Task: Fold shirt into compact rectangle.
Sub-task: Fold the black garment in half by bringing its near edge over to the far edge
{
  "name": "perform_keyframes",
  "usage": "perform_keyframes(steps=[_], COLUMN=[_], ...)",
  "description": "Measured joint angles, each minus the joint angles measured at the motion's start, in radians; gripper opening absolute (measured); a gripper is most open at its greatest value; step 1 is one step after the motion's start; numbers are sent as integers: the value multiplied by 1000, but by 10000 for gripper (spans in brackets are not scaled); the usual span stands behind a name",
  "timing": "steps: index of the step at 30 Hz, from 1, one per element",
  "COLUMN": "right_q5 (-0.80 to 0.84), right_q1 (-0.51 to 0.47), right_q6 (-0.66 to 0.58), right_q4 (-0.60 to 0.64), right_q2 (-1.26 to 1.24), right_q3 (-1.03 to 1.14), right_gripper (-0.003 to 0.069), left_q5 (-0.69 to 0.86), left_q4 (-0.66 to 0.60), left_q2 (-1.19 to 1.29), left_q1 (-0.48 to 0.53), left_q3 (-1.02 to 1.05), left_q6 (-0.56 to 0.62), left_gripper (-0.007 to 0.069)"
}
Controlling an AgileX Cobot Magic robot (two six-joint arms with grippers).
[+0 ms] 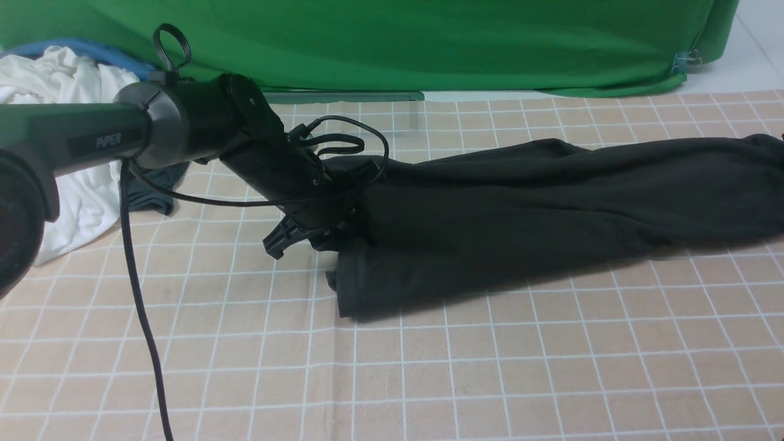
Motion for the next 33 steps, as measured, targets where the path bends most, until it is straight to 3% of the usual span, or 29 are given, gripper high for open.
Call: perform_keyframes(steps=[3, 6, 10, 17, 25, 33], right_q5=[7, 19, 20, 43, 130, 147], right_q1=[1, 4, 6, 6, 7, 33], right_q6=[-17, -27, -29, -13, 86, 193], right_q4=[9, 25, 23, 23, 2, -82], right_q2=[0, 1, 1, 1, -29, -233], right_q3=[0, 0, 0, 0, 8, 166], right_gripper=[398, 219, 78, 55, 52, 50], left_q5=[5, 16, 31, 67, 145, 267], left_q4=[6, 33, 48, 95, 121, 187], left_q2=[-3, -20, -33, -34, -93, -119], left_q1=[0, 0, 0, 0, 50, 111], left_q3=[0, 0, 0, -1, -1, -1], left_q6=[3, 3, 3, 3, 22, 75], left_gripper=[41, 39, 39, 39, 39, 39])
